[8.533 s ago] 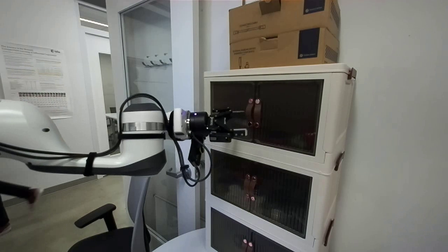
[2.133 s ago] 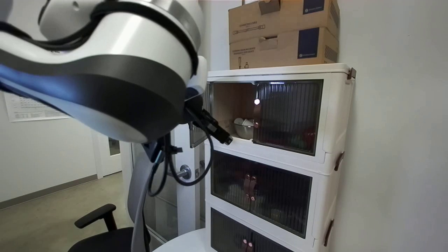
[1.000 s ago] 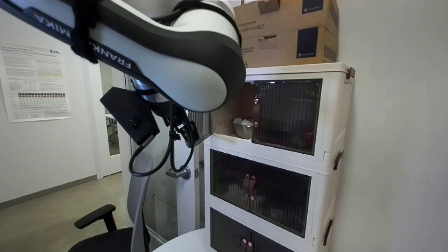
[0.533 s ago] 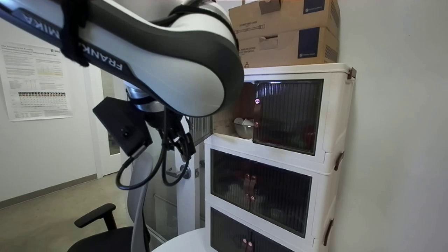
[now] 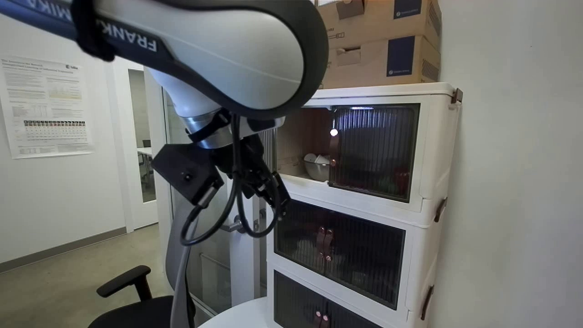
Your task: Open the top drawer.
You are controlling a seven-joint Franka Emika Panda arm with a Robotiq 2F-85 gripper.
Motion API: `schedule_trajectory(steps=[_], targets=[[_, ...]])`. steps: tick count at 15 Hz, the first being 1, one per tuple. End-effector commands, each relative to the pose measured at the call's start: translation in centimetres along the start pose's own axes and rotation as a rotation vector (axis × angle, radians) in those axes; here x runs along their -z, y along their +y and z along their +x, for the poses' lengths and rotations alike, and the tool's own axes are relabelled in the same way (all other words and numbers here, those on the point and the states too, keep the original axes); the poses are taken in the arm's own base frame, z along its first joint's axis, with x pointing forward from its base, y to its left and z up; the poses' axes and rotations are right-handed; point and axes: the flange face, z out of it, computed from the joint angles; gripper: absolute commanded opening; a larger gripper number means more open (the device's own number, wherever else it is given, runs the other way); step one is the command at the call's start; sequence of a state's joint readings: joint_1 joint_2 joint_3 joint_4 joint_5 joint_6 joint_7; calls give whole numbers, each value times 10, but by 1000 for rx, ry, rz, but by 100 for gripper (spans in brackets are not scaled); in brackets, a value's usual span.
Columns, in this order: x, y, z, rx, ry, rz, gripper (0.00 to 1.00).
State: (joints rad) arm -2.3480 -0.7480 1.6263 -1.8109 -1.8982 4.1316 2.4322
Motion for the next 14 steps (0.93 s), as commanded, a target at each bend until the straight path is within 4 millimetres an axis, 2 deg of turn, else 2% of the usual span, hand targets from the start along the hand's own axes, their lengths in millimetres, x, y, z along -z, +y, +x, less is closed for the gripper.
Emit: schedule_trajectory(steps=[1,6,7,10,14], targets=[[-23,-12,29,143,77,-69,100],[-59,-32,74,314,275,-71,100],[-56,-45,71,337,328,-78,100],[-69,-54,87,368,437,-87,100],[-81,-62,92,384,508,-60,100]])
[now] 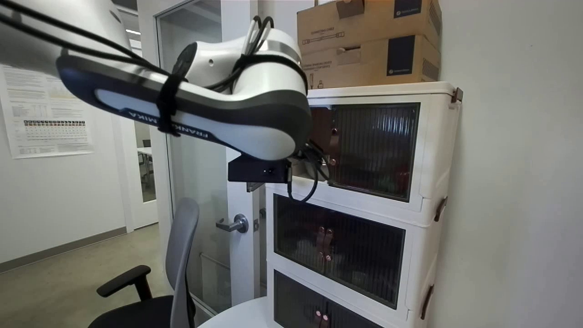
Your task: Open the top drawer.
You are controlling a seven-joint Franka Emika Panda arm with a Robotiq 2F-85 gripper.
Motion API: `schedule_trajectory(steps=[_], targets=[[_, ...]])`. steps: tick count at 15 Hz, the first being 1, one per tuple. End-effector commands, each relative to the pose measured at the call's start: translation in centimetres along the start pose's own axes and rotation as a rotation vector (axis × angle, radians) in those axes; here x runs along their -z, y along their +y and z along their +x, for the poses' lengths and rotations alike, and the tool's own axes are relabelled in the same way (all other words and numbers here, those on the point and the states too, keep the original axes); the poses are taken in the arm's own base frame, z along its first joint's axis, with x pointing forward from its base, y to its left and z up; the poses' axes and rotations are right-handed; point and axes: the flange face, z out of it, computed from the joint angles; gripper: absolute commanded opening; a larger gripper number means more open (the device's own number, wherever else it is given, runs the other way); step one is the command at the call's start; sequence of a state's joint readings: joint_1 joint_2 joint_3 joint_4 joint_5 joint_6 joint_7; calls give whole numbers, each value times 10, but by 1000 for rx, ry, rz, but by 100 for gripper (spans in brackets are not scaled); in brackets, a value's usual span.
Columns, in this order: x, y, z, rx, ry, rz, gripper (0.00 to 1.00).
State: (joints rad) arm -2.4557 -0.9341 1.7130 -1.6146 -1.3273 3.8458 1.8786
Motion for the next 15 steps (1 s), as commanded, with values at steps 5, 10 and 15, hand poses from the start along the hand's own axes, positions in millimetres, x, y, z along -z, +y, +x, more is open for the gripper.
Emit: schedule_trajectory(steps=[5,10,15], targets=[[-17,11,-9,4,92,-32,100],[-13,22,0,-30,196,-38,100],[-13,20,1,-18,270,-10,100]])
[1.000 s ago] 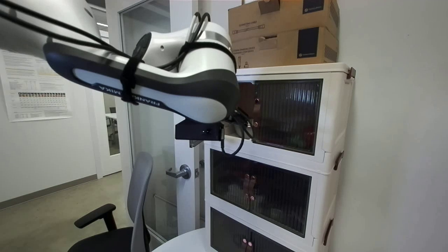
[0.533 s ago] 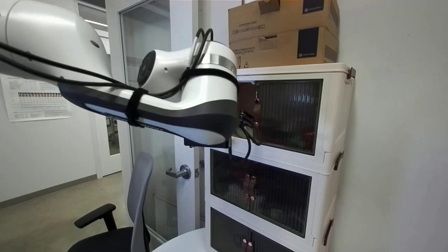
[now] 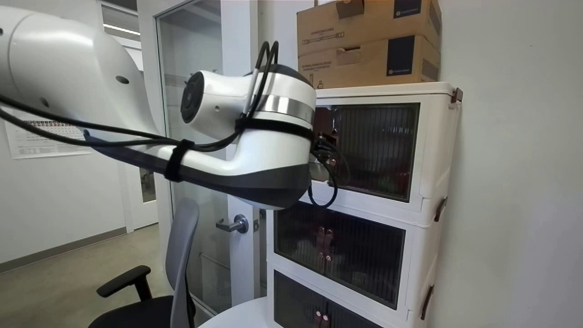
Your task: Open the top drawer.
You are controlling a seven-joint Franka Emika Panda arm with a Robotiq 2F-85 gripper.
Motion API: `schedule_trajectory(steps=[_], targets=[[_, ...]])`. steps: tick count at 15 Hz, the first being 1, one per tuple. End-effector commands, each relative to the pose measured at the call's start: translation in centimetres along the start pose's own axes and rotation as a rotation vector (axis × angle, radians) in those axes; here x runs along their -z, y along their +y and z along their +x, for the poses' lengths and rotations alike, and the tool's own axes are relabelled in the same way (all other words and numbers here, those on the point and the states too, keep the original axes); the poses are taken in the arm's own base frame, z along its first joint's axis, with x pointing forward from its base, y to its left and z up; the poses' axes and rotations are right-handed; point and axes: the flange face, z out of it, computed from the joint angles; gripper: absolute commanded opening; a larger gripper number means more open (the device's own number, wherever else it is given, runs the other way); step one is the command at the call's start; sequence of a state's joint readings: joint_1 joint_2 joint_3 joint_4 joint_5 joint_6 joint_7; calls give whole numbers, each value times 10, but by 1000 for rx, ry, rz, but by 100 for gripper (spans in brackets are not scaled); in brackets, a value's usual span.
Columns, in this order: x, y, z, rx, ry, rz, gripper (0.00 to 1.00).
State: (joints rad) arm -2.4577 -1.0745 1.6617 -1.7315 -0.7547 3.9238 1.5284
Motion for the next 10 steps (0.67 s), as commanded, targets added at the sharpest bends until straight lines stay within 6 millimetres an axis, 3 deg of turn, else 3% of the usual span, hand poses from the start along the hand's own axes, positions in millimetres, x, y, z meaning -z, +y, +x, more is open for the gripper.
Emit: schedule_trajectory(steps=[1,10], targets=[[-1,1,-3,5,35,7,100],[-9,6,-19,5,29,-43,100]])
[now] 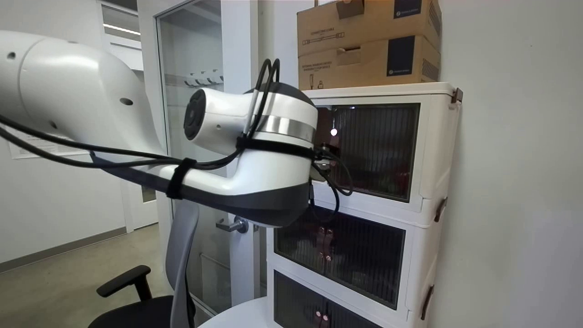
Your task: Open the top drawer.
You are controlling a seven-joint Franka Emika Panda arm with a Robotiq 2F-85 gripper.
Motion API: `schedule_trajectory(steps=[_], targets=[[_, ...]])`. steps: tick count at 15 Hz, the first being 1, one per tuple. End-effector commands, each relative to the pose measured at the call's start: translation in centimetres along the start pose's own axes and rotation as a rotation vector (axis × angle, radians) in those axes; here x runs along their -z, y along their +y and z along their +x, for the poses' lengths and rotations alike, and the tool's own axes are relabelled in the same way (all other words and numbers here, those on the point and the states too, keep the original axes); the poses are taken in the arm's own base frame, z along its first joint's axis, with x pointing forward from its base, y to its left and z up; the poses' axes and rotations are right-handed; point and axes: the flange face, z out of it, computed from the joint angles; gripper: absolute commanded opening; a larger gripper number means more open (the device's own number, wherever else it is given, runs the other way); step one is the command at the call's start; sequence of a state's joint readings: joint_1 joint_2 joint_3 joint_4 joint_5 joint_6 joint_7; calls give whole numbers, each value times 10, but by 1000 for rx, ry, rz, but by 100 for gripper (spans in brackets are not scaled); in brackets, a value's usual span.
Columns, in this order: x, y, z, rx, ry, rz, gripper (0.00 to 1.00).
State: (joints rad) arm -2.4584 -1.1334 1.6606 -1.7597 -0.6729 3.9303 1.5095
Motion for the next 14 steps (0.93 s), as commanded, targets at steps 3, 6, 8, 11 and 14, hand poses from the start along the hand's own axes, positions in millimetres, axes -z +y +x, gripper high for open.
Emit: schedule_trajectory(steps=[3,6,8,11,14], targets=[[-4,2,6,25,57,-29,100],[-6,1,12,42,92,-43,72],[-7,0,13,51,99,-46,57],[-8,-1,12,66,102,-52,34],[-6,3,13,69,99,-70,12]])
